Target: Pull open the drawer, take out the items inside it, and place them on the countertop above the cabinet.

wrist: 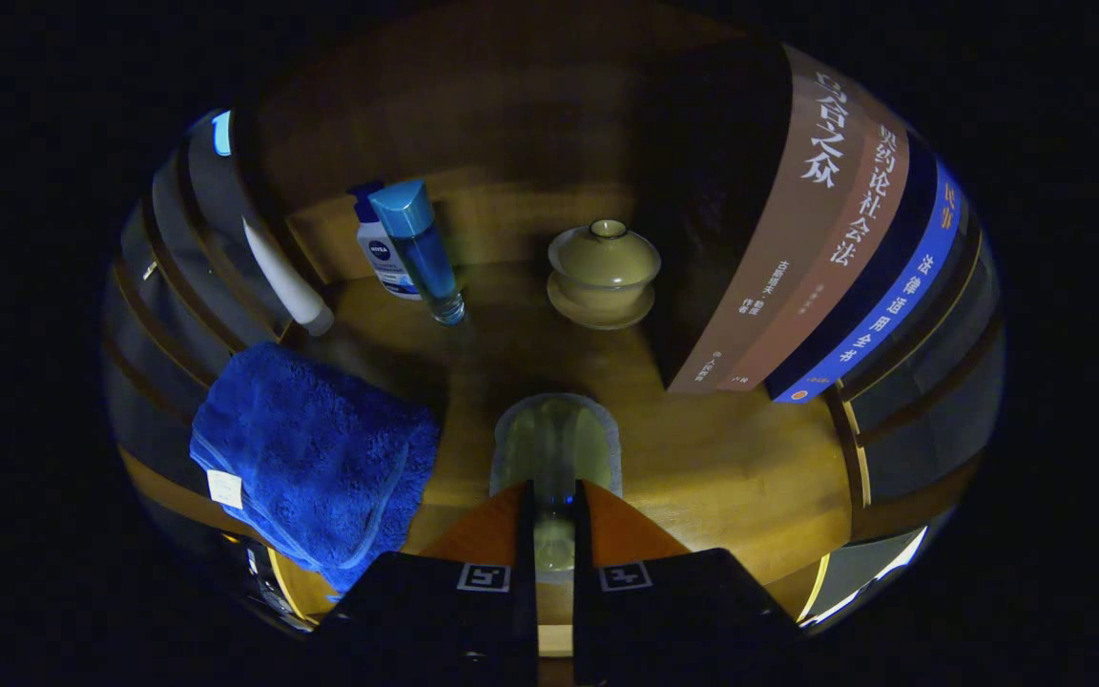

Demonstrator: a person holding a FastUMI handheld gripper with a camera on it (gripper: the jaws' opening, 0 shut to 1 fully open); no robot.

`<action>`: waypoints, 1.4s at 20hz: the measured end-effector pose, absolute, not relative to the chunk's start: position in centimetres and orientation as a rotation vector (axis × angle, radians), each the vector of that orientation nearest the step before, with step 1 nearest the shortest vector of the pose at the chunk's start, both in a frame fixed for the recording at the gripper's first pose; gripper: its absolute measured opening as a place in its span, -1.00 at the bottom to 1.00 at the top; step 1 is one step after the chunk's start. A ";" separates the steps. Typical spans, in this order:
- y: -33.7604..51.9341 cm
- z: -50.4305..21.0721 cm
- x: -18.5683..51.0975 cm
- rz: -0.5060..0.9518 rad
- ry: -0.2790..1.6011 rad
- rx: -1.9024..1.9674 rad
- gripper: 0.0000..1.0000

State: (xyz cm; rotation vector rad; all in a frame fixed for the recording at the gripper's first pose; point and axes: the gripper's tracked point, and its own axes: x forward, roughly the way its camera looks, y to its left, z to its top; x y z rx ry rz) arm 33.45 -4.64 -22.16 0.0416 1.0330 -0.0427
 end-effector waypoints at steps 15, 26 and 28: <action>-3.0 -15.7 30.4 0.017 0.672 0.081 0.99; -1.7 -8.7 17.8 0.073 0.178 0.104 0.98; -2.1 -7.6 15.3 0.050 0.101 0.104 0.98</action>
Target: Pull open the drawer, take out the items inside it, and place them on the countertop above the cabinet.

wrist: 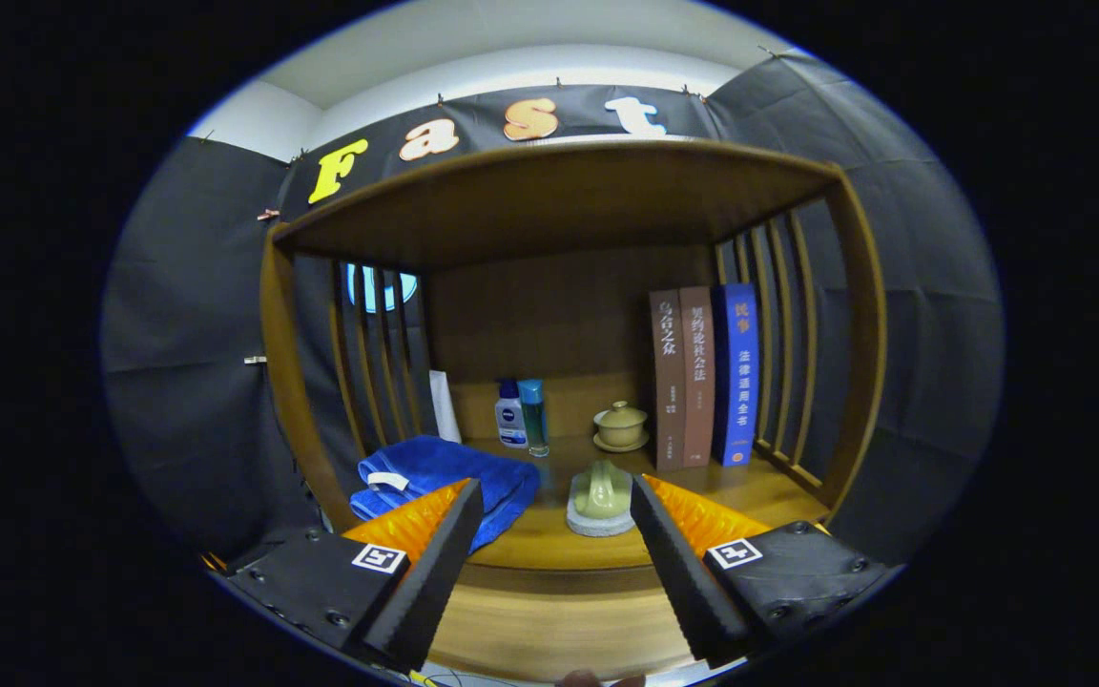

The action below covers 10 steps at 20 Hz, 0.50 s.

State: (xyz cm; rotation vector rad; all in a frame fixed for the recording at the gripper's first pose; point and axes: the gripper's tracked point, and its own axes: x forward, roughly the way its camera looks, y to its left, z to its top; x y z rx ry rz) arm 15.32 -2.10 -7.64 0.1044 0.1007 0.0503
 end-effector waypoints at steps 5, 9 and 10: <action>-0.9 -6.5 8.8 0.060 -0.001 0.147 0.97; -0.3 -7.8 5.4 0.071 -0.023 0.137 0.97; 0.0 -8.3 4.8 0.077 -0.024 0.127 0.97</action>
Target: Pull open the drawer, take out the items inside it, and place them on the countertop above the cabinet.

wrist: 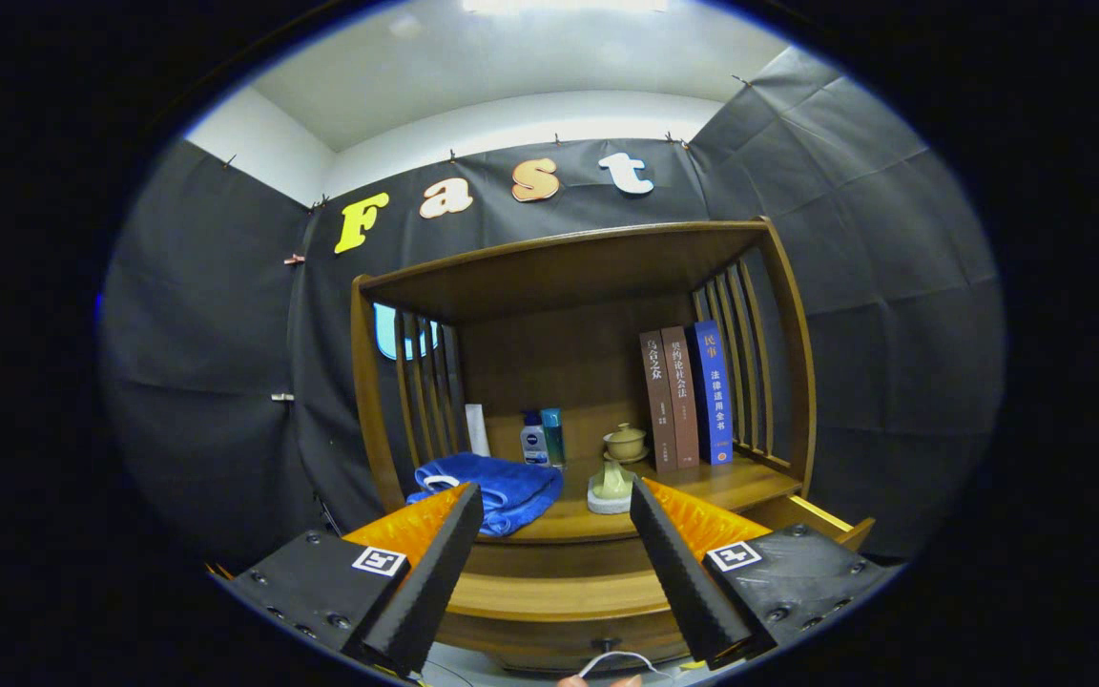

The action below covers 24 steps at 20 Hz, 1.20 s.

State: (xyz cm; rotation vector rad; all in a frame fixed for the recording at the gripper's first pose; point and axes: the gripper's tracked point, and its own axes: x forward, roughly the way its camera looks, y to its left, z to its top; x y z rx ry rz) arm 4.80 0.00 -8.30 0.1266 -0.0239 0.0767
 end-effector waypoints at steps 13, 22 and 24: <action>-0.6 -24.2 2.2 0.058 0.187 0.035 0.98; -3.9 -27.6 1.4 0.013 0.228 -0.120 1.00; -2.8 -27.5 1.4 0.054 0.207 -0.099 0.97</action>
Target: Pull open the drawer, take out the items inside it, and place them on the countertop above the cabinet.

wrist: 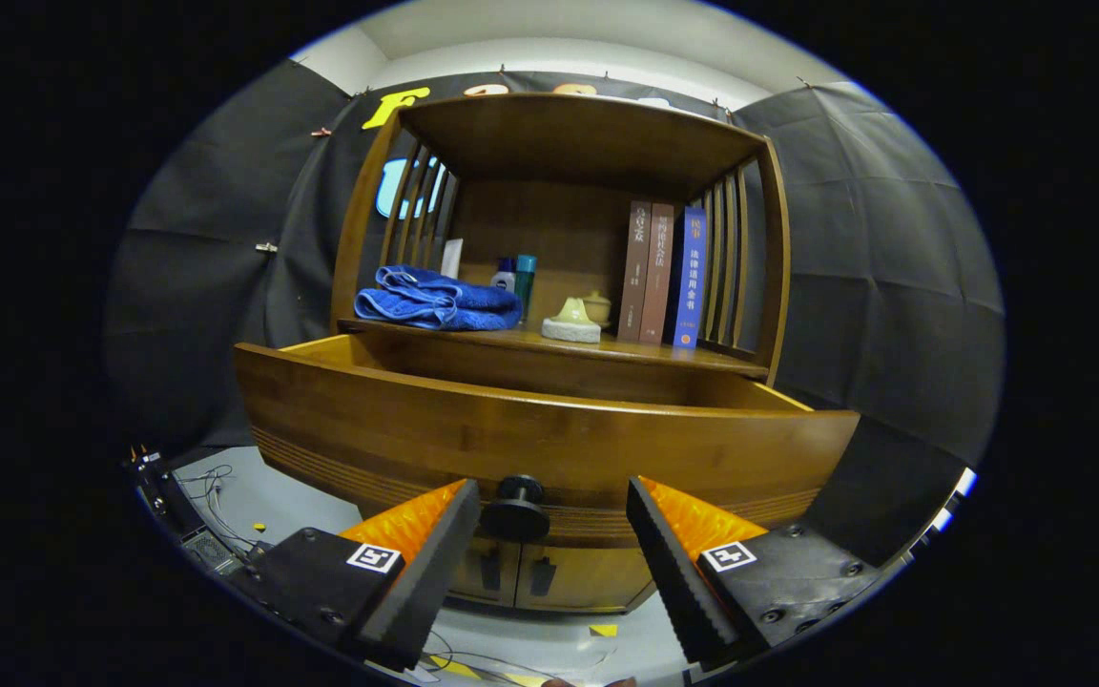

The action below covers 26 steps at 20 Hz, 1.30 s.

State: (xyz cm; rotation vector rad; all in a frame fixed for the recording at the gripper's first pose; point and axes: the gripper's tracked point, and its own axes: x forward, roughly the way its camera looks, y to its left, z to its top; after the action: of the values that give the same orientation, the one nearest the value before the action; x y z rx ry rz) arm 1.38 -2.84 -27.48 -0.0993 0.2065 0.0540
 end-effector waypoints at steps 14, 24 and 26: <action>-2.3 -28.6 5.1 -0.023 0.207 -0.060 0.99; -1.9 -29.3 10.9 -0.042 0.213 -0.064 1.00; -1.9 -29.5 12.3 -0.043 0.219 -0.081 1.00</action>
State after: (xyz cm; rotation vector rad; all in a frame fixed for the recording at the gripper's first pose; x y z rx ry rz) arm 12.29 -1.88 -29.53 -0.0814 0.2195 -0.0427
